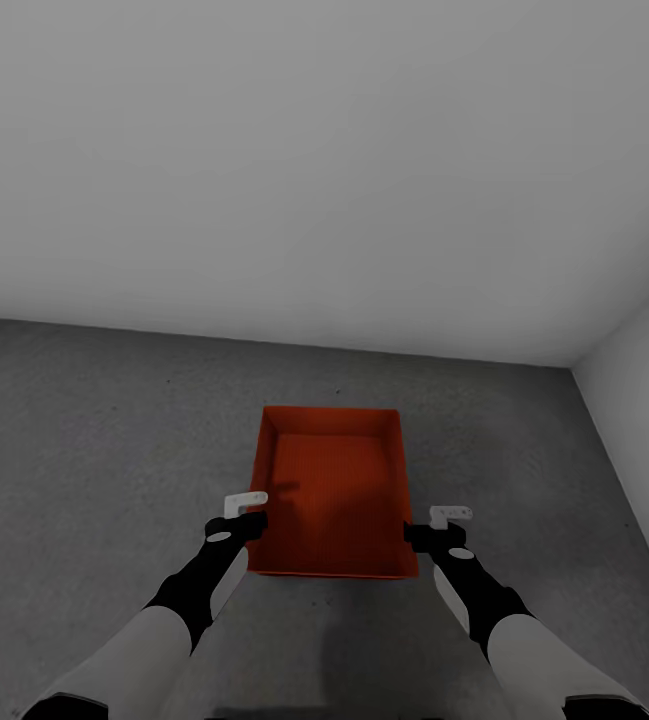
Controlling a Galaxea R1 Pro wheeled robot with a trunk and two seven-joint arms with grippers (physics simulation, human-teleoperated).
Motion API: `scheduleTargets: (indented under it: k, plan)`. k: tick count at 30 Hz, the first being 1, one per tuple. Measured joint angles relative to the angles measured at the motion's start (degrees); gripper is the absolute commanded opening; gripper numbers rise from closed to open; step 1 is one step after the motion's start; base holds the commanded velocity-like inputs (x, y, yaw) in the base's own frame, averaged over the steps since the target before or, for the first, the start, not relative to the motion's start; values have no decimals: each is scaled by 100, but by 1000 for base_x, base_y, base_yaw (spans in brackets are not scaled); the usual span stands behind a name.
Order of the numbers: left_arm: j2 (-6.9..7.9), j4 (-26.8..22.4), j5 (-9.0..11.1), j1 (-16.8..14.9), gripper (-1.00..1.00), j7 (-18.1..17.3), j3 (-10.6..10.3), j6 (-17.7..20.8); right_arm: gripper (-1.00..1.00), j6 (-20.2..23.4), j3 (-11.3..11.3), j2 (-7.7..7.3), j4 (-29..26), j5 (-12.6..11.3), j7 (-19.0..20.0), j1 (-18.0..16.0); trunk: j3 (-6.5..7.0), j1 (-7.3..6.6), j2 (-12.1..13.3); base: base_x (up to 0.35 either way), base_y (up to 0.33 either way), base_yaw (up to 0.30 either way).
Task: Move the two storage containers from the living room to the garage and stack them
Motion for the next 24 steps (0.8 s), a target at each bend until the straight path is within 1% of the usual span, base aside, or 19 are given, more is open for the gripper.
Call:
scheduleTargets:
  k: [24]
  plan:
    - [4,-4,0,0,100,0,2,-10,100,-8,0,0,-61,0,-1,0,431,-527,963,0,0,0]
